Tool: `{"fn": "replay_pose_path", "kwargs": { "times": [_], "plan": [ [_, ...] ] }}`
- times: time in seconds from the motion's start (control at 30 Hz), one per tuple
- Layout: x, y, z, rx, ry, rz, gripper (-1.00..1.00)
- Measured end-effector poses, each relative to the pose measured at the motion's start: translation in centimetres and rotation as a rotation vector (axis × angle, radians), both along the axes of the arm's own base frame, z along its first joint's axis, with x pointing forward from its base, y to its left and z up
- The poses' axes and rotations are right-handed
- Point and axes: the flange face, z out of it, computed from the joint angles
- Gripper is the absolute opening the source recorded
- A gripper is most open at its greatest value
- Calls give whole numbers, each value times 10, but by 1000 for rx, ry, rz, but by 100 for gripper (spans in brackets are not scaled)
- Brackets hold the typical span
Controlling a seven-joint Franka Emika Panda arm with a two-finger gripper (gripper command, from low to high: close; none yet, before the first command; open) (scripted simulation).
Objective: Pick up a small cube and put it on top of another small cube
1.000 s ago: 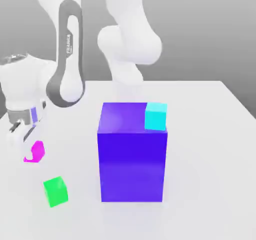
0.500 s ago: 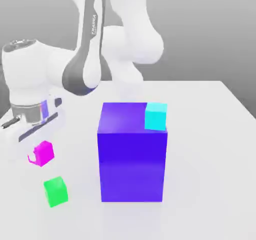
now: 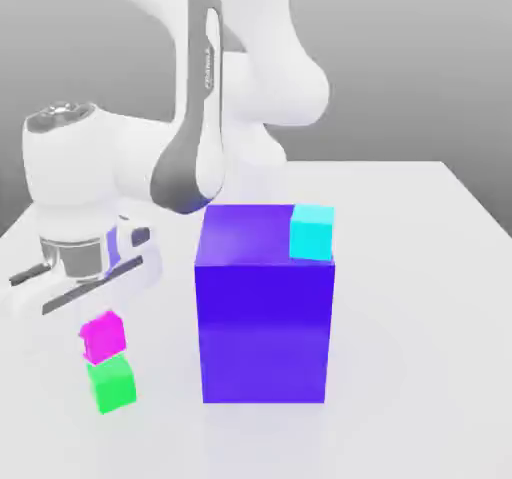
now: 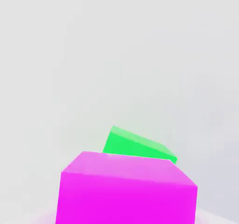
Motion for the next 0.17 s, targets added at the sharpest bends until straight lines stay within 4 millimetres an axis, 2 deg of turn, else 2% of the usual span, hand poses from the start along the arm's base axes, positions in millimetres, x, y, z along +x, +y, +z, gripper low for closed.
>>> {"fn": "replay_pose_path", "kwargs": {
  "times": [0.03, 0.07, 0.17],
  "plan": [
    [-1, 1, -7, 2, 1, 1, -100],
    [-2, 2, -12, 3, 3, 2, 100],
    [-2, 2, -12, 3, 3, 2, 100]
  ]
}}
